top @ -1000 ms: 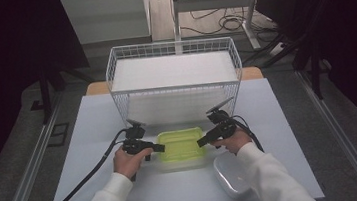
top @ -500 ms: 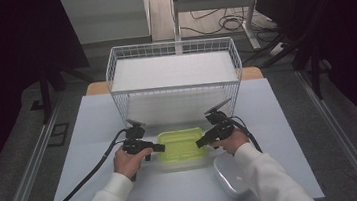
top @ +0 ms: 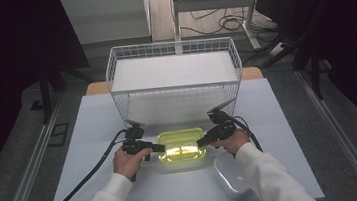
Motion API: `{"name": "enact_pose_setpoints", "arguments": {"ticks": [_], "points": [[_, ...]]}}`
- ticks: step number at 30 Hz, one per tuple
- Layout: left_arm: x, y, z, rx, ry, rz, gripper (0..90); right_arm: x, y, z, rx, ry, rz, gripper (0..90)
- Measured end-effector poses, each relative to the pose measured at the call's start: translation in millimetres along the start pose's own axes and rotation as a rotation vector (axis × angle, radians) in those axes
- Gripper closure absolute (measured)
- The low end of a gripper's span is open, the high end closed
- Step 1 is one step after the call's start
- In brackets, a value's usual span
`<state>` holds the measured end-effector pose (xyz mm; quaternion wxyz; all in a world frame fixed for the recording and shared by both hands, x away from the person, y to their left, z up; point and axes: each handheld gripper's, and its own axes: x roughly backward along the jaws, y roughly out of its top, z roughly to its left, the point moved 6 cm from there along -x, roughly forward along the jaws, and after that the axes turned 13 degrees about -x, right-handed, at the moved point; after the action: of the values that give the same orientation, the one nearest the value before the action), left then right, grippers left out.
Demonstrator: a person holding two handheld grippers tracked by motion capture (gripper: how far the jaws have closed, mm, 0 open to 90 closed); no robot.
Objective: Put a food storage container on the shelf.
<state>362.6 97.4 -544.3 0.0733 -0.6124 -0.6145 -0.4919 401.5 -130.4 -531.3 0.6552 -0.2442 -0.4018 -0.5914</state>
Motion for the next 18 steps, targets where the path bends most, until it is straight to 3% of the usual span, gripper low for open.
{"name": "enact_pose_setpoints", "arguments": {"ticks": [4,11,18], "points": [[2.6,-3.1,2.4,0.025,-0.058,-0.022,76.1,3.8,-1.6,-1.3,-0.014,0.03,-0.004,73.2],[6.8,-4.5,-2.6,-0.012,-0.033,-0.031,78.4,10.2,-4.6,4.0,0.025,0.031,-0.044,76.7],[17.0,-1.4,-10.2,-0.04,-0.035,-0.091,79.6,21.3,-8.1,11.5,0.081,0.028,-0.094,77.6]]}}
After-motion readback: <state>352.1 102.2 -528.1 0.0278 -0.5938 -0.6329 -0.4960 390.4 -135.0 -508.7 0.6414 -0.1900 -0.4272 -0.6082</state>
